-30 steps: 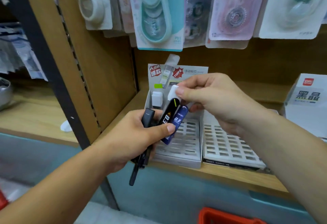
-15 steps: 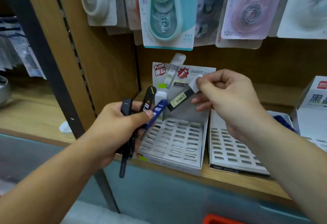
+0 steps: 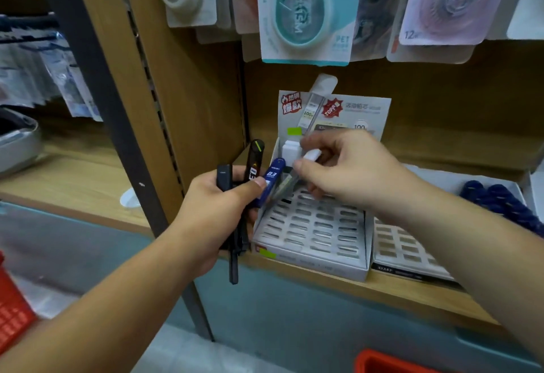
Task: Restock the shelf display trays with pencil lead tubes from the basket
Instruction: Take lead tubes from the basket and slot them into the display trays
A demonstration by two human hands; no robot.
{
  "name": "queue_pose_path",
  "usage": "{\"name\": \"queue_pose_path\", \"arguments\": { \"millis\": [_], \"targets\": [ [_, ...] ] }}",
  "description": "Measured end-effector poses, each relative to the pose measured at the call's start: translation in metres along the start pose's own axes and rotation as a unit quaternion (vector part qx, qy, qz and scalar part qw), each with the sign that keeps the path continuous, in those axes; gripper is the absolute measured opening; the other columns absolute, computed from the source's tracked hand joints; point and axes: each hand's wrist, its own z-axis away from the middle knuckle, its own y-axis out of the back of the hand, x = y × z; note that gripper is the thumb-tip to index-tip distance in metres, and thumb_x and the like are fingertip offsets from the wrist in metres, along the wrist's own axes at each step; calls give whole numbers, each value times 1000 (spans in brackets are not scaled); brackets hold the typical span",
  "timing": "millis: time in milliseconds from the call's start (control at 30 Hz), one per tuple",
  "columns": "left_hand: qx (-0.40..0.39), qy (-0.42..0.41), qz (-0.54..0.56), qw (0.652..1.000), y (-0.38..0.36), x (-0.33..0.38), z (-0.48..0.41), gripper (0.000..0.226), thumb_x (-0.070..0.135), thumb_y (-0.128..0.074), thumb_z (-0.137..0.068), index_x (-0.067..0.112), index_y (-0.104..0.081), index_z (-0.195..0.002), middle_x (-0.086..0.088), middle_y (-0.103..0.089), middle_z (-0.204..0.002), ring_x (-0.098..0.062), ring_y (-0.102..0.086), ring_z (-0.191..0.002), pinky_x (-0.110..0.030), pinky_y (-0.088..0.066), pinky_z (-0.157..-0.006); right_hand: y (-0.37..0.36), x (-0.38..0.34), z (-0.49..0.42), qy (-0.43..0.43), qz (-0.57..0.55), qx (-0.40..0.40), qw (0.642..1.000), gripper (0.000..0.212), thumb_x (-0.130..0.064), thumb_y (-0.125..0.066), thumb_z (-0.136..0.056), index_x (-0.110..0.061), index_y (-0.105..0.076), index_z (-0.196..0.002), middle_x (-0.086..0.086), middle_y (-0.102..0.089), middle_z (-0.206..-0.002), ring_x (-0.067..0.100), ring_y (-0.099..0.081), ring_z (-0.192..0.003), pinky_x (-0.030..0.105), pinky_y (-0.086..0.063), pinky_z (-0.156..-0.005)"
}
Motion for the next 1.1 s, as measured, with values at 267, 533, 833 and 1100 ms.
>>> {"name": "queue_pose_path", "arguments": {
  "millis": [267, 533, 833, 1100],
  "targets": [
    [-11, 11, 30, 999, 3, -6, -3, 9, 16, -68, -99, 14, -77, -101, -9, -62, -68, -15, -52, -51, -26, -44, -43, 20, -3, 3, 33, 13, -18, 999, 8, -24, -78, -91, -26, -76, -99, 1, -75, -86, 23, -75, -75, 48, -65, -66],
    [-16, 17, 50, 998, 4, -7, -4, 10, 15, -70, -98, 12, -77, -104, -19, -60, -83, -21, -49, -57, -29, -43, -46, 8, -4, -5, 70, 58, 89, 992, 29, -23, -89, -80, -34, -64, -88, -6, -70, -84, 9, -69, -75, 28, -60, -71],
    [-23, 26, 37, 999, 8, -7, -2, 12, 16, -70, -98, 13, -76, -108, -15, -64, -83, -17, -53, -59, -29, -46, -47, -9, 4, -5, 139, 96, 99, 981, 17, -22, -86, -84, -22, -69, -88, -9, -68, -86, 11, -66, -84, 39, -60, -78],
    [-27, 14, 19, 999, 13, -6, -2, 13, 18, -70, -98, 15, -76, -109, -8, -68, -78, -17, -56, -62, -30, -47, -50, -13, 3, -17, 137, 87, 88, 983, 10, -13, -79, -90, -21, -77, -95, -6, -70, -92, 9, -65, -84, 26, -57, -80]
  ]
}}
